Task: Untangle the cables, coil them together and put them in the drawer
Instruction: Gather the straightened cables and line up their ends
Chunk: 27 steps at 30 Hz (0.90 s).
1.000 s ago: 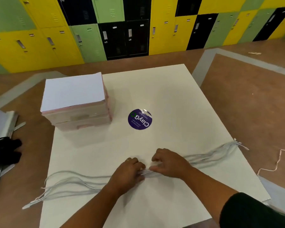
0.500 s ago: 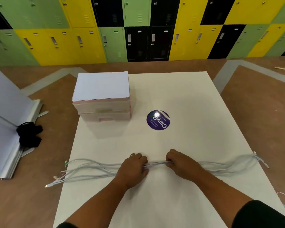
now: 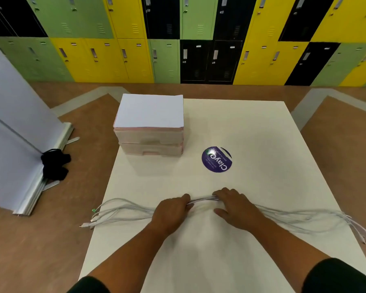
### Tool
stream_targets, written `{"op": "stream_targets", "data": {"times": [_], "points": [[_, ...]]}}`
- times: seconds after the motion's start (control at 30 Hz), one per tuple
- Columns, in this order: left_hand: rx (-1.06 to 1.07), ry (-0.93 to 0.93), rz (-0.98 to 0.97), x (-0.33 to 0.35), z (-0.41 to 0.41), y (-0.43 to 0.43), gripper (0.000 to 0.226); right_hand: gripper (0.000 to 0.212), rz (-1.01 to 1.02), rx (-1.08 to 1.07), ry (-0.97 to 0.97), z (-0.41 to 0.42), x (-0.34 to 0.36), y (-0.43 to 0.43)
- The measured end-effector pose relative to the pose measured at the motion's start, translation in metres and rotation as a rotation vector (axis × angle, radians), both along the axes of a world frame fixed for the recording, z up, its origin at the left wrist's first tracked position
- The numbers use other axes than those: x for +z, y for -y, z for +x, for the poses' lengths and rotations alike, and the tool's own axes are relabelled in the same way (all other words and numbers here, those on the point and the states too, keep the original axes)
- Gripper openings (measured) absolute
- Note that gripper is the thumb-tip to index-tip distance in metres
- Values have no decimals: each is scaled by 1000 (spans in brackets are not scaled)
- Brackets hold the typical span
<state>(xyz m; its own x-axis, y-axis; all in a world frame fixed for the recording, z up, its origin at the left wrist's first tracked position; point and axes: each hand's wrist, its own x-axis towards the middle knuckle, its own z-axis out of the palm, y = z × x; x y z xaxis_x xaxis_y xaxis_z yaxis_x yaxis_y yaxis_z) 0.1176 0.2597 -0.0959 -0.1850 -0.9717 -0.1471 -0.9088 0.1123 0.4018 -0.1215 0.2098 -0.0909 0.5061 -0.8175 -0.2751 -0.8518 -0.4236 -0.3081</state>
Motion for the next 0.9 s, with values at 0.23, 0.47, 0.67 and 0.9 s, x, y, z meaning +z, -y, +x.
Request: {"op": "stream_targets", "data": {"times": [0.23, 0.47, 0.67, 0.9], "points": [[-22, -86, -77, 12, -17, 10, 32, 49, -124, 127, 41, 39, 7, 5], [42, -258, 18, 24, -7, 13, 24, 25, -10, 58, 121, 37, 32, 21], [154, -179, -48, 20, 30, 16, 28, 24, 12, -68, 128, 27, 42, 33], [152, -145, -52, 20, 20, 17, 31, 11, 99, -154, 142, 25, 35, 43]]}}
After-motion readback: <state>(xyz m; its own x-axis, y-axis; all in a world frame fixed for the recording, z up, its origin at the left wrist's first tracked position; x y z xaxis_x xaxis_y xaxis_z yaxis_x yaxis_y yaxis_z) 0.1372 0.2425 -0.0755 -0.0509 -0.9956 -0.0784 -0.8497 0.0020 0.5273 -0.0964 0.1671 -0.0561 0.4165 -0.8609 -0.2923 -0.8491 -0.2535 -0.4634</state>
